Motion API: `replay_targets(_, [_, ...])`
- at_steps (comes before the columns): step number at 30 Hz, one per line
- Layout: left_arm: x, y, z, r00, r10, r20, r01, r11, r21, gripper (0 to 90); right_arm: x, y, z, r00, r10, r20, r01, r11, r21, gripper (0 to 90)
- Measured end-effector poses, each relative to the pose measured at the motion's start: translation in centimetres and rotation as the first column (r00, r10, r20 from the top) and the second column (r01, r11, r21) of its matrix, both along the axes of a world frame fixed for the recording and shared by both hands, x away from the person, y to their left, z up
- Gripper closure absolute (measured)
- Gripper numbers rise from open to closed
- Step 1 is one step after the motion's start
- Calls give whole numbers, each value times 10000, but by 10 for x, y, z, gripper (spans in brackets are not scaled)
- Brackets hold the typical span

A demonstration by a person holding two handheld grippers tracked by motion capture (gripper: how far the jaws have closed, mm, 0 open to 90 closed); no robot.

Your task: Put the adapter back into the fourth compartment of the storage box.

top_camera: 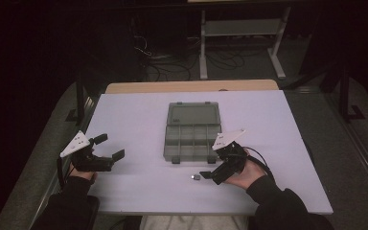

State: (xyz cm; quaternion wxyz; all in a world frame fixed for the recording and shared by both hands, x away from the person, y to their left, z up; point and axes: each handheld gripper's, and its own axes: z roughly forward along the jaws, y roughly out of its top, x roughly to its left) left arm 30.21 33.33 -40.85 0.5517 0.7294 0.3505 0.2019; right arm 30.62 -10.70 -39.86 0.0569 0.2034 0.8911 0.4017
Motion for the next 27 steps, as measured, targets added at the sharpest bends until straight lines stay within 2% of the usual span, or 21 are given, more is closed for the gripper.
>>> replay_targets(16, [0, 0, 0, 10000, -10, -18, 10, 10000, -76, 0, -4, 13, -7, 9987, 467, -202, -473, 9984, -317, 0])
replay_targets(27, [0, 0, 0, 10000, -49, -24, 48, 10000, -67, 0, -8, 26, -15, 9955, 881, -357, -906, 9929, -774, 0])
